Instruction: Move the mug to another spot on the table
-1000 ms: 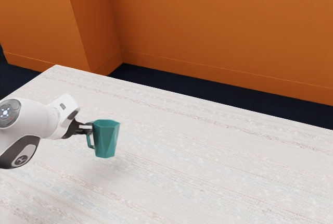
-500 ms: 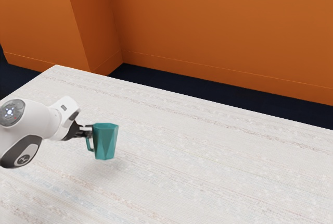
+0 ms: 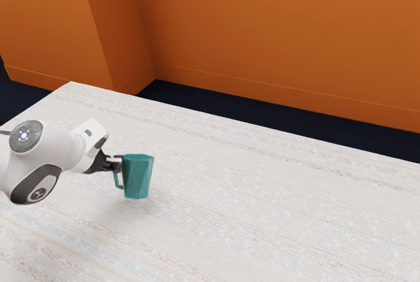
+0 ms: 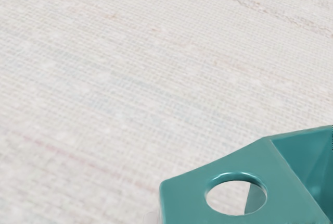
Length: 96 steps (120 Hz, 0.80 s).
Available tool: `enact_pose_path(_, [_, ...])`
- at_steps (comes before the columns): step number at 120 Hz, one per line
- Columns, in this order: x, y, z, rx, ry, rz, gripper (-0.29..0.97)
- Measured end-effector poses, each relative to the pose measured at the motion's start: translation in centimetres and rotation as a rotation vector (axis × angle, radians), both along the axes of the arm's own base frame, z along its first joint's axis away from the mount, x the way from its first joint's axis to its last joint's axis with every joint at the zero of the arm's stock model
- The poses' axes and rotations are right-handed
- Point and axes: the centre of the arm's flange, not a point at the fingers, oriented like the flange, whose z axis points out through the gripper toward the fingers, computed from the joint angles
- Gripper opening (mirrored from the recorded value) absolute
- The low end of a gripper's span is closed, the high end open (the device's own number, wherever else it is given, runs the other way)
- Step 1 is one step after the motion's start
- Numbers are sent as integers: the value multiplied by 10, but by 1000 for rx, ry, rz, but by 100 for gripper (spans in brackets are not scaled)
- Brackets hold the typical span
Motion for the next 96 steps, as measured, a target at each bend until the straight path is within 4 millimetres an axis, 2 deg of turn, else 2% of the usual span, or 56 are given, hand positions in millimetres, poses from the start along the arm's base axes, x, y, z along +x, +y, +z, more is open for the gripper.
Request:
enact_pose_path(20, [8, 3, 0, -6, -7, 6, -11])
enact_pose_path(35, [13, 6, -13, -30, -9, 8, -11])
enact_pose_path(47, [18, 8, -14, -40, -28, 7, -11])
enact_pose_path(96, [51, 17, -32, -73, -64, -5, -11])
